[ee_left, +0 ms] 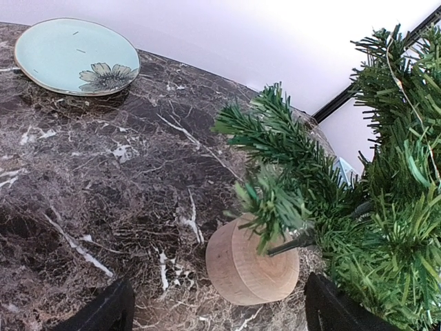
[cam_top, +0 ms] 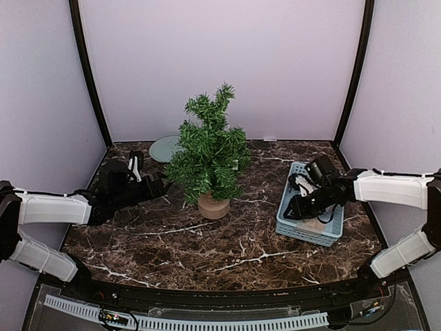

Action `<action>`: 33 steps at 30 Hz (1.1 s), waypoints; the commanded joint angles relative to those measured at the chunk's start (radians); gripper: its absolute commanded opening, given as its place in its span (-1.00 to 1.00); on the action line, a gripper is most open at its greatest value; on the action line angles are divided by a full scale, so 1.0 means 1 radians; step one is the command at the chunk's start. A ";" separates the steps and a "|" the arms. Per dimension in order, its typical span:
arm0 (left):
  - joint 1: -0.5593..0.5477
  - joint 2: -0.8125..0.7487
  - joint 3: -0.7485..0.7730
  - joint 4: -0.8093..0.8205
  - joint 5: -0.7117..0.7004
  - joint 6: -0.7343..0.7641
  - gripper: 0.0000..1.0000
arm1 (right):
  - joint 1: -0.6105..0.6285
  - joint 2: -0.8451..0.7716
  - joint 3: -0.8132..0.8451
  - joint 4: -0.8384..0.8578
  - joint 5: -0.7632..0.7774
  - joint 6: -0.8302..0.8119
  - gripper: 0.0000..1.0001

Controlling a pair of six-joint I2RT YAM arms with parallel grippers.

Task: Decorate the small christmas tree

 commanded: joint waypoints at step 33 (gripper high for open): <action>0.014 0.009 0.055 0.012 0.030 0.043 0.75 | -0.101 0.284 0.265 -0.291 0.009 -0.100 -0.46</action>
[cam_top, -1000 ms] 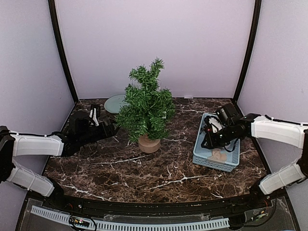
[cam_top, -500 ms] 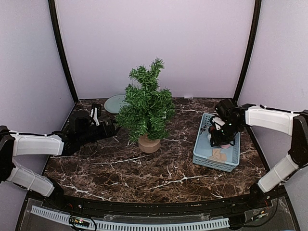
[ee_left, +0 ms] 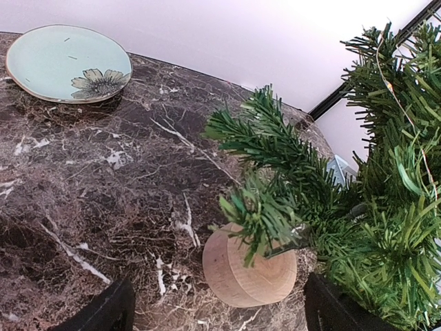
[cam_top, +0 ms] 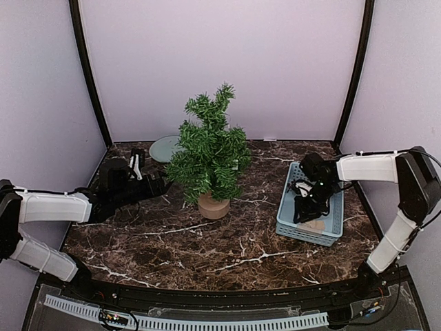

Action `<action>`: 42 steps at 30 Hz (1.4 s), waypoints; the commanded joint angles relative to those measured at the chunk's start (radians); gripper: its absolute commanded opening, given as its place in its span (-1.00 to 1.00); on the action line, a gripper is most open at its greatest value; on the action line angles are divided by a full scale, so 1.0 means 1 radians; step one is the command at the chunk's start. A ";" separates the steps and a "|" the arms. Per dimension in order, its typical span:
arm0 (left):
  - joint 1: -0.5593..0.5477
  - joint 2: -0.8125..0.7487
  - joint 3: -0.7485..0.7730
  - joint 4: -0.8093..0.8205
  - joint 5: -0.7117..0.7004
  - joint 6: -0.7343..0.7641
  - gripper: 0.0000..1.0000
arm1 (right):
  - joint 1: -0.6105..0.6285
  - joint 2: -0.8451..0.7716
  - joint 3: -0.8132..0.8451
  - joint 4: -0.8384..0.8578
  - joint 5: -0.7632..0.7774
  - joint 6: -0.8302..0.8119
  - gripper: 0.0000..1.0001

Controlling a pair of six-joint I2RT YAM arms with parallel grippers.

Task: Decorate the small christmas tree

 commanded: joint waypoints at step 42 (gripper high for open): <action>0.017 0.002 0.002 0.077 0.017 -0.029 0.75 | 0.005 -0.223 -0.175 0.494 -0.060 0.499 -0.17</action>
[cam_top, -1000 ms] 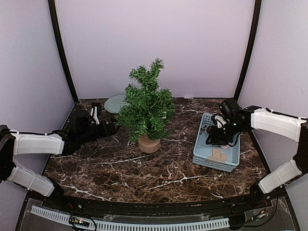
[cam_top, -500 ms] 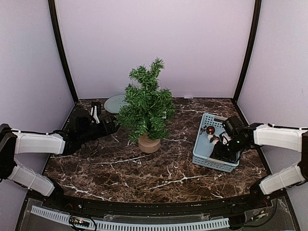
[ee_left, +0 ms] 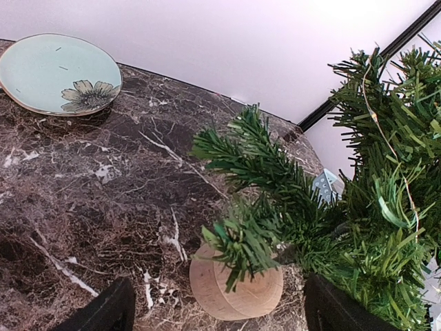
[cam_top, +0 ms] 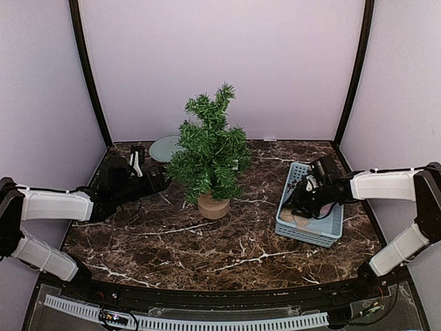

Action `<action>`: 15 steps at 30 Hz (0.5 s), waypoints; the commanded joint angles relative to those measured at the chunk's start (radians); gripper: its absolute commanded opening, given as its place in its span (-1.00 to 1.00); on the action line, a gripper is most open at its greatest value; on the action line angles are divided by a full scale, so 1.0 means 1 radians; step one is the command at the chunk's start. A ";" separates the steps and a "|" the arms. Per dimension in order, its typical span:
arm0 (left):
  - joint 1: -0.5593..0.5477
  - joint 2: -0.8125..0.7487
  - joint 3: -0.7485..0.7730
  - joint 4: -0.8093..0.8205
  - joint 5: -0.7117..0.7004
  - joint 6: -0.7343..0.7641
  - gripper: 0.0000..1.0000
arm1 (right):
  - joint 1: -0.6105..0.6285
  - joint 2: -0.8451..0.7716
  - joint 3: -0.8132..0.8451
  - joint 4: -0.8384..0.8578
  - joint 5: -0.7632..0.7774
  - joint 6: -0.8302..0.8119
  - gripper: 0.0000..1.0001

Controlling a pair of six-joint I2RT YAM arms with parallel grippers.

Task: Decorate the small christmas tree

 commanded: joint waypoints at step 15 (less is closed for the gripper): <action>0.010 0.013 0.005 0.037 0.037 -0.002 0.74 | 0.111 -0.025 0.174 -0.293 0.444 -0.317 -0.46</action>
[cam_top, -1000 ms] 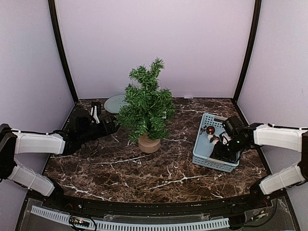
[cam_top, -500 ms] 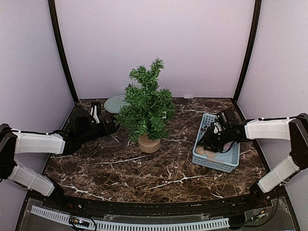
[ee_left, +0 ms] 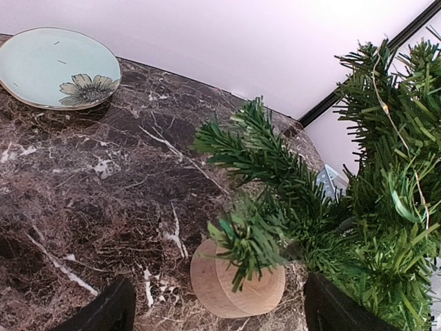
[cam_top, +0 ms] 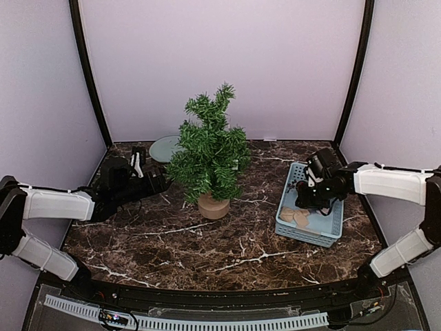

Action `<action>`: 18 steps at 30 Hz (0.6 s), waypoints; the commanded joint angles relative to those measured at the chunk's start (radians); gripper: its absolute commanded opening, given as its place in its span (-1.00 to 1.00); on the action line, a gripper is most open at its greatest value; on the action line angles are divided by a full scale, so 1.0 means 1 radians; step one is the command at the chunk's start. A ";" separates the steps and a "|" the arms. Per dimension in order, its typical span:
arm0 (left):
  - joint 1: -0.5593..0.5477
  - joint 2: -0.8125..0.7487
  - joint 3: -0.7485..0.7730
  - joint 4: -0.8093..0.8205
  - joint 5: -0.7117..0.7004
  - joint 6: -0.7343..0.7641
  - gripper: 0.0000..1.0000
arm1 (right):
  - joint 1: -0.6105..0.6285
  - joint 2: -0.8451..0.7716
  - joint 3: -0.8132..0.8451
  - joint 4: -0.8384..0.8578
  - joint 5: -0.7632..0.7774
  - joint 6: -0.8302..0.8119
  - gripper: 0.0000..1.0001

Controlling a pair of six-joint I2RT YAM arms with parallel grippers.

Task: Decorate the small christmas tree

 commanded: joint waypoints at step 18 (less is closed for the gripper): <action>0.008 -0.028 0.006 0.003 0.006 0.011 0.74 | 0.094 0.237 0.002 0.046 0.191 -0.049 -0.95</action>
